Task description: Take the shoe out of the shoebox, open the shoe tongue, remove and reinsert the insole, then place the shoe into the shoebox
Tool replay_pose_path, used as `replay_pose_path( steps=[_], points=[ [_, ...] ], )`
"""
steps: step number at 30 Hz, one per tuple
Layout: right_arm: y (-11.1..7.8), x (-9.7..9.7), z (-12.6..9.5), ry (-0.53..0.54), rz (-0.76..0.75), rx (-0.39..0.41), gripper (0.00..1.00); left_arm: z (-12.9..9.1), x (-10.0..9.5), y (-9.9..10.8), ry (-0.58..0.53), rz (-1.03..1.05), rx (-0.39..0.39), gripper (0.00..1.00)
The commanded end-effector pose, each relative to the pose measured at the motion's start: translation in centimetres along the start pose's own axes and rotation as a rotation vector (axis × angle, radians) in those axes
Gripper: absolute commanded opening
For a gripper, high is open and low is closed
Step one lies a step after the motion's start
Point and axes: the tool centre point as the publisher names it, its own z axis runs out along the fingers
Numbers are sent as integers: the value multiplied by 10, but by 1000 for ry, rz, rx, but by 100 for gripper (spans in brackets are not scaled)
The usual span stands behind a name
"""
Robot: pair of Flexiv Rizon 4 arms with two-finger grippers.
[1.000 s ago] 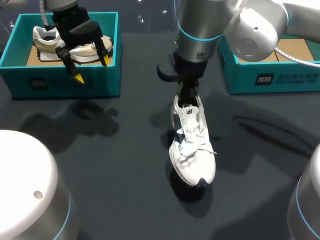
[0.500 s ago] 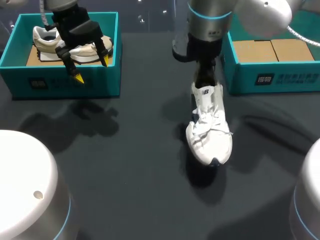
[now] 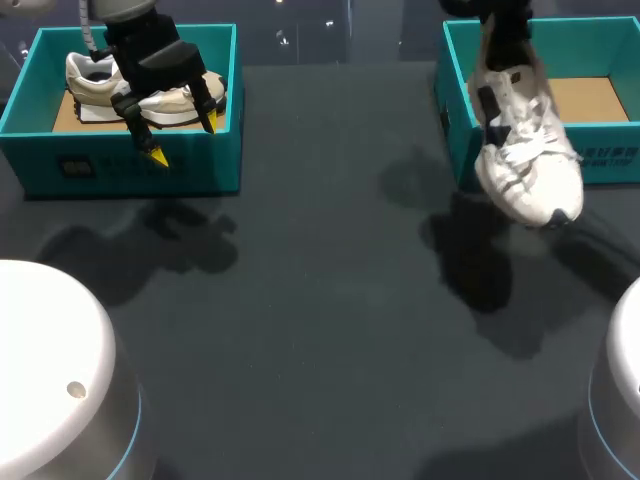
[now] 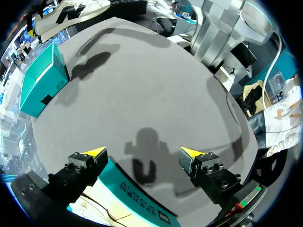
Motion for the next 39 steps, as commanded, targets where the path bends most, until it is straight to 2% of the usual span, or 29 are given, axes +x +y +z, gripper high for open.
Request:
replay_pose_path(
  steps=[1,14,22,27,31,35,39],
  points=[
    [-68,-12,-1,-13,-8,-39,0,0,0,0,0,0,-1,100],
    [-68,-12,-1,-13,-8,-39,0,0,0,0,0,0,-1,100],
    [-140,-65,16,-62,20,-41,0,0,0,0,0,0,-1,100],
    [-181,-96,43,-60,8,-57,0,0,0,0,0,0,-1,100],
    [-205,-119,70,-1,-6,-62,0,0,0,0,0,0,-1,100],
    [-225,-129,89,41,48,-69,0,0,0,0,0,0,-1,100],
    [-246,-125,99,54,231,-16,0,0,0,0,0,0,-1,100]
  ],
)
